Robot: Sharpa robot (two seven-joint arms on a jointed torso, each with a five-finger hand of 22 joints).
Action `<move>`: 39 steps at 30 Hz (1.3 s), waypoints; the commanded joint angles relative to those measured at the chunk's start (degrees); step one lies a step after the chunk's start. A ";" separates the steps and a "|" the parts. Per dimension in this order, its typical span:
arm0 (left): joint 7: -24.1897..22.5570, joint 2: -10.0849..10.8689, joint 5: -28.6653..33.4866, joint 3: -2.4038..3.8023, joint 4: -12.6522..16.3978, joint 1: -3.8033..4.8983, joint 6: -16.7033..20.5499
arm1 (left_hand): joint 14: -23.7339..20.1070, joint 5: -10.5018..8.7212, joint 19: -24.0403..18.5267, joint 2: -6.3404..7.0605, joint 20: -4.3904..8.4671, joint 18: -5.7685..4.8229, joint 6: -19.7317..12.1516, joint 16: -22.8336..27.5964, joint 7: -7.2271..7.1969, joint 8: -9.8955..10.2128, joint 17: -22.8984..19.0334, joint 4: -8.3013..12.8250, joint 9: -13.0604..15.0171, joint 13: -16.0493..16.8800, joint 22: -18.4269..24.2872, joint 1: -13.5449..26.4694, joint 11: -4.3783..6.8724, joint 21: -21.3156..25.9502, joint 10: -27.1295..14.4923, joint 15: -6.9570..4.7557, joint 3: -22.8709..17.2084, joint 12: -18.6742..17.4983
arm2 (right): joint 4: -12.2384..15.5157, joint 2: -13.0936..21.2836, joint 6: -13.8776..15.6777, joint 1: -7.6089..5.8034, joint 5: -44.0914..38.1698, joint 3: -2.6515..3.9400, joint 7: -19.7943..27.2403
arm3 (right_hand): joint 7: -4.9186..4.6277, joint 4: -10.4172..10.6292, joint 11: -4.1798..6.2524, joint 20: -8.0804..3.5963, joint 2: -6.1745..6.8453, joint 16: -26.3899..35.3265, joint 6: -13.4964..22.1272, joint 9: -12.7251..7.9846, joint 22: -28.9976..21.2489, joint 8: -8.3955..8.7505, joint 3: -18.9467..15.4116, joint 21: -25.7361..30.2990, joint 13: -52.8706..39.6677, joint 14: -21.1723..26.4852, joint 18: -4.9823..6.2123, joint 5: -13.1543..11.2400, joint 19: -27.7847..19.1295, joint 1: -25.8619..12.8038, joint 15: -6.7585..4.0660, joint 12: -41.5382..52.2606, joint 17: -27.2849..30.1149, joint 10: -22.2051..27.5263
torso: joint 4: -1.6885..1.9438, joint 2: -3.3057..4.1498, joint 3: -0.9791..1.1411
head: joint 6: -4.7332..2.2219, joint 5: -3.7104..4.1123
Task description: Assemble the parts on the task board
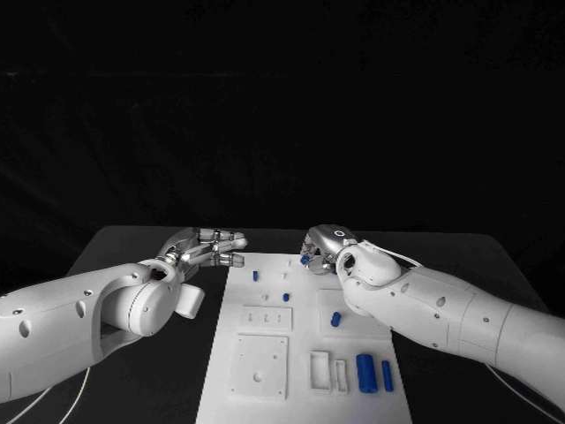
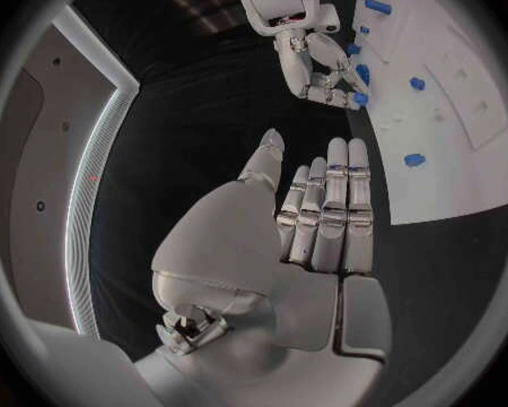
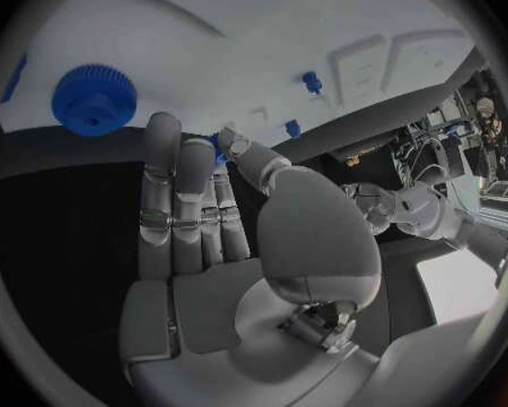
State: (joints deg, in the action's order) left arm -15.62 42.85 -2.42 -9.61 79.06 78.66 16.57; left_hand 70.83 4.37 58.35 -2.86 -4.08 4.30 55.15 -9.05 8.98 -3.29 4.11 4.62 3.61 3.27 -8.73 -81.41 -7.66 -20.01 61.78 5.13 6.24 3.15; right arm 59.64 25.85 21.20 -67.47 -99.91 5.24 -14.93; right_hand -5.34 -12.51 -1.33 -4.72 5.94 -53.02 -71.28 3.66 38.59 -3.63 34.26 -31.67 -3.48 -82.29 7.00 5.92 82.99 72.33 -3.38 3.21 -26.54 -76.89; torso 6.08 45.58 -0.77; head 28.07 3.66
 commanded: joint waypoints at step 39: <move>0.01 -1.94 0.06 0.03 -1.26 0.03 -1.20 | -0.71 -0.31 -0.25 0.11 -0.16 -0.21 -0.77 0.31 -0.13 -0.20 -0.05 -0.34 -0.02 0.07 0.52 0.66 0.00 0.04 -0.97 0.04 -0.15 0.31 | -6.83 -6.40 5.83 0.35 -5.40 -2.63 0.50 | 0.76 -0.53 -0.14 -0.41 -0.62 0.72 -1.38 0.29 1.85 -0.01 0.54 1.67 -0.03 -0.13 -0.16 -0.76 0.34 0.42 -0.47 0.14 -0.25 -0.17 | 0.53 0.57 -0.39 | -0.08 -1.14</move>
State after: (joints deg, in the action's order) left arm -15.38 41.07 -2.38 -9.62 77.76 78.65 16.34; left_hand 70.41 4.37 58.35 -2.86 -4.08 4.30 54.73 -9.05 8.98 -3.28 4.11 4.57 3.61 3.27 -8.28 -81.42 -7.54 -20.01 61.27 5.14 6.19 3.15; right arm 52.81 19.58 28.00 -67.17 -104.29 2.63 -15.12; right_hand -4.93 -12.89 -1.33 -4.90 5.67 -52.58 -71.91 3.65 40.36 -3.38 34.80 -30.36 -3.41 -82.51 6.19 4.82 83.22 72.81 -3.57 2.97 -26.73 -76.86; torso 6.61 46.09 -1.16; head 27.89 2.64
